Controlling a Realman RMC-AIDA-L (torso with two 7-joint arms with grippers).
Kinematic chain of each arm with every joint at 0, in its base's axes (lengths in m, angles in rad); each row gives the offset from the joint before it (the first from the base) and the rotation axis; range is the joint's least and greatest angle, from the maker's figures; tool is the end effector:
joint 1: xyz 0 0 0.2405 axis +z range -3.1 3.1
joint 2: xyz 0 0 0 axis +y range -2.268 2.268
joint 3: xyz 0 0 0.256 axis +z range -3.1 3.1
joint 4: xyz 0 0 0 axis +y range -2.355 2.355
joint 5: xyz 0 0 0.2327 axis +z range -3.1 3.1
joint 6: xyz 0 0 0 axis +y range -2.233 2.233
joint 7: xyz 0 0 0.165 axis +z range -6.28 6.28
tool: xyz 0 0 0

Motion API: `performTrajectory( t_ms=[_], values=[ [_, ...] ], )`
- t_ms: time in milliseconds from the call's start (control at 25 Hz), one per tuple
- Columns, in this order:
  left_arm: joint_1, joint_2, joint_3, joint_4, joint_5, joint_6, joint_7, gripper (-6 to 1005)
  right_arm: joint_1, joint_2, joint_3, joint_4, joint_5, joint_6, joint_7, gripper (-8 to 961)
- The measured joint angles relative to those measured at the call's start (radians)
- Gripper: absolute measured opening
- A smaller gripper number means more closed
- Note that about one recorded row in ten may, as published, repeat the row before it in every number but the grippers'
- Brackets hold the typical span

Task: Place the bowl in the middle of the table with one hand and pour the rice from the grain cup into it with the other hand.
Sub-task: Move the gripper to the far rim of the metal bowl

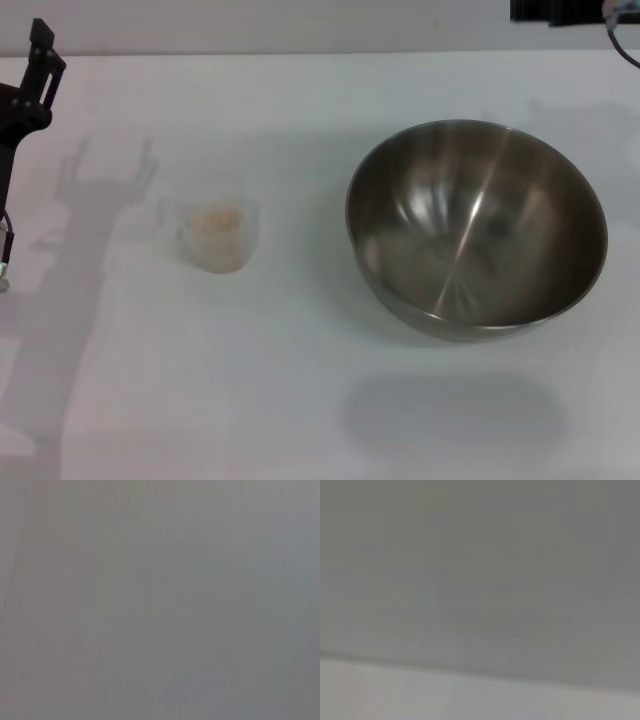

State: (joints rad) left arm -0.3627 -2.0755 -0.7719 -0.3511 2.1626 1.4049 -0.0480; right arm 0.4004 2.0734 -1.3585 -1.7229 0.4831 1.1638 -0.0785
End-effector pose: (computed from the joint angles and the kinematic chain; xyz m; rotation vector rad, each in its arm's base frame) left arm -0.2922 0.3447 -0.0133 -1.4317 -0.3876 -0.9504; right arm 0.1503 0.4140 0.0729 -1.9780 1.0925 0.2156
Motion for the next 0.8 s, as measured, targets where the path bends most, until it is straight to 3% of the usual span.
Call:
performTrajectory(
  t_ms=[160,360,800],
  values=[
    [0.0,0.001,-0.002,0.001,0.0,0.005,0.0,828,0.099,-0.005,0.081,0.034,-0.007,0.267,-0.009,607],
    [-0.003,0.002,-0.011,0.001,0.0,0.006,-0.001,829,0.138,-0.016,0.096,0.105,-0.055,0.352,-0.03,599],
    [-0.015,0.003,-0.015,0.001,0.0,0.006,-0.001,829,0.149,-0.019,0.115,0.254,-0.069,0.354,-0.113,582]
  ],
)
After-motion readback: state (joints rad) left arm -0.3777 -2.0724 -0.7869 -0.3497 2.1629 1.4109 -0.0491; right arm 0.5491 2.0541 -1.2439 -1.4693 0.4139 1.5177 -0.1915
